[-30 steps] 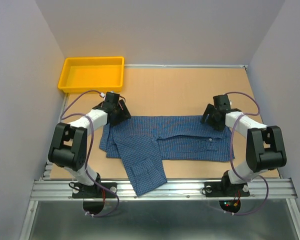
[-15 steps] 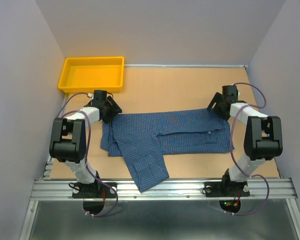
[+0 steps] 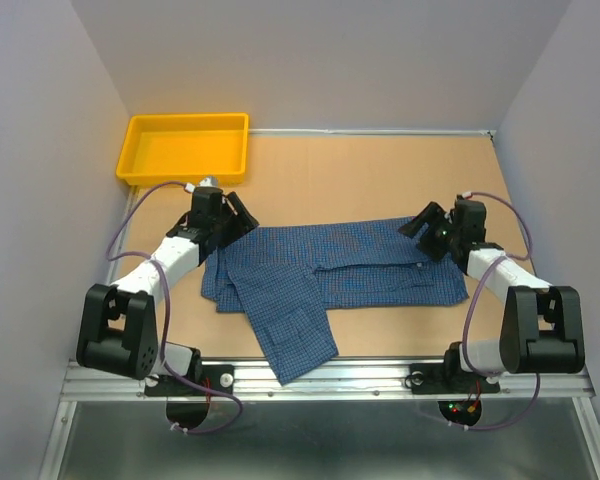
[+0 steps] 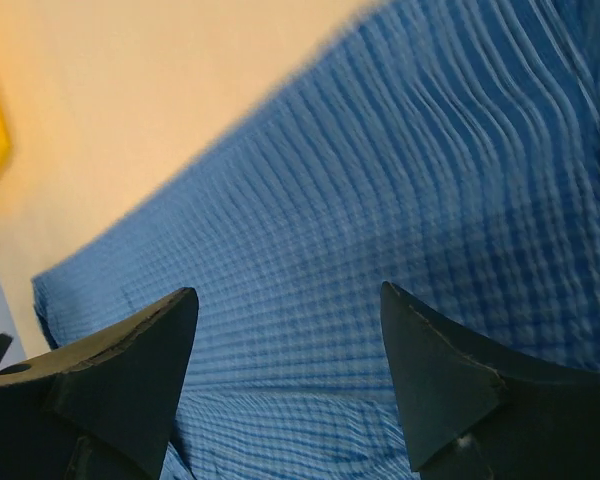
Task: Fold and stack the long sleeve shirts
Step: Fold the shirt
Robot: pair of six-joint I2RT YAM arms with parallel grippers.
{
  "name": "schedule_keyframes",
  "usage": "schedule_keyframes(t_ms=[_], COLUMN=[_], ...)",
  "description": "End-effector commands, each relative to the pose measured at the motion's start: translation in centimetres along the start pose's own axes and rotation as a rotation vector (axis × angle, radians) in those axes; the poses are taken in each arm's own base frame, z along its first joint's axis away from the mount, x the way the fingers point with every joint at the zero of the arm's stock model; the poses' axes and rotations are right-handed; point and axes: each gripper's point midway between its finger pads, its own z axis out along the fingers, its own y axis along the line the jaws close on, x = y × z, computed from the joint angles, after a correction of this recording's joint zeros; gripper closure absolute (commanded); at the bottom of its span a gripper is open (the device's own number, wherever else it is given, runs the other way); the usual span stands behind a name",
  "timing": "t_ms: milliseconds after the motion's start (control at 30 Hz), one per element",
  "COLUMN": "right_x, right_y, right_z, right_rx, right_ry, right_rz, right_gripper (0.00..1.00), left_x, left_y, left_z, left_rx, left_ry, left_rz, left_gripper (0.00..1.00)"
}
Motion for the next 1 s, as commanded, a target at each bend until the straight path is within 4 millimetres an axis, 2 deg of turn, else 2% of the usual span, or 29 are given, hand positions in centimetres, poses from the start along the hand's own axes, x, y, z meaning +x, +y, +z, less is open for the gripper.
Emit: schedule_keyframes(t_ms=[0,33,67,200,300,333,367,433,467,500,533,567,633,667,700,733,767,800,833,900,933,967], right_x=[1.7,1.4,1.7,0.8,-0.4,0.4,-0.6,0.1,2.5,2.6,3.7,6.5,8.2,11.1,12.7,13.7,16.5,18.0,20.5,22.5,24.3,25.1], right_y=[-4.3,-5.9,-6.7,-7.0,-5.9,-5.1,-3.4,-1.3,0.5,2.6,3.8,5.2,7.0,8.4,8.8,10.1,11.3,11.9,12.8,13.5,14.4,14.5], right_z=[0.0,-0.2,-0.4,-1.5,-2.9,-3.4,-3.8,-4.2,-4.3,-4.7,-4.9,-5.1,-5.4,-6.0,-5.9,-6.0,-6.7,-6.7,-6.5,-6.1,-6.0,-5.9], right_rx=[0.047,0.085,0.101,0.133,0.138,0.13,0.103,0.078,0.062,0.035,0.023,0.016,0.039,0.027,0.046,0.034,0.012,0.003,-0.004,-0.036,-0.068,-0.084], right_ry=[-0.014,-0.031,-0.035,-0.079,-0.071,-0.027,-0.033,-0.001,0.059,0.058,0.081,0.138,0.135,0.178,0.198,0.207,0.243,0.265,0.3,0.345,0.39,0.412], right_rz=[0.104,0.136,0.144,0.085,-0.013,-0.044,-0.09,-0.185,-0.254,-0.296,-0.321,-0.379,-0.396,-0.457,-0.457,-0.486,-0.556,-0.595,-0.691,-0.863,-0.953,-1.029], right_gripper=[0.22,0.22,0.22,0.22,0.22,0.21,0.21,0.21,0.22,0.22,0.23,0.25,0.26,0.27,0.27,0.27,0.27,0.26,0.26,0.25,0.25,0.25], left_x=[2.8,3.0,3.2,2.9,2.6,2.6,2.1,1.4,1.0,0.2,-0.3,-0.7,-2.2,-2.6,-3.4,-4.0,-4.6,-4.9,-5.3,-6.2,-6.3,-6.1], left_y=[3.4,3.8,4.1,4.8,5.6,5.7,5.5,5.0,4.7,4.5,4.4,4.2,4.5,4.6,4.6,4.5,4.5,4.5,4.4,4.4,4.5,4.8], left_z=[1.4,1.6,1.8,1.9,1.6,1.3,1.0,0.4,0.1,-0.5,-0.9,-1.3,-2.4,-2.8,-3.3,-3.7,-4.2,-4.5,-4.7,-5.4,-5.8,-5.6], left_rx=[-0.086,-0.094,-0.105,-0.137,-0.167,-0.176,-0.169,-0.158,-0.153,-0.152,-0.158,-0.156,-0.189,-0.199,-0.208,-0.21,-0.216,-0.219,-0.218,-0.226,-0.225,-0.232], left_ry=[0.063,0.069,0.075,0.076,0.071,0.073,0.055,0.037,0.026,0.004,-0.007,-0.016,-0.08,-0.097,-0.13,-0.145,-0.17,-0.184,-0.201,-0.249,-0.267,-0.267], left_rz=[-0.042,-0.046,-0.046,-0.041,-0.043,-0.042,-0.03,-0.011,0.003,0.034,0.049,0.063,0.111,0.13,0.147,0.192,0.215,0.232,0.268,0.281,0.288,0.289], left_gripper=[0.27,0.27,0.27,0.27,0.27,0.27,0.27,0.27,0.27,0.27,0.27,0.27,0.27,0.27,0.27,0.26,0.25,0.25,0.24,0.24,0.24,0.24])
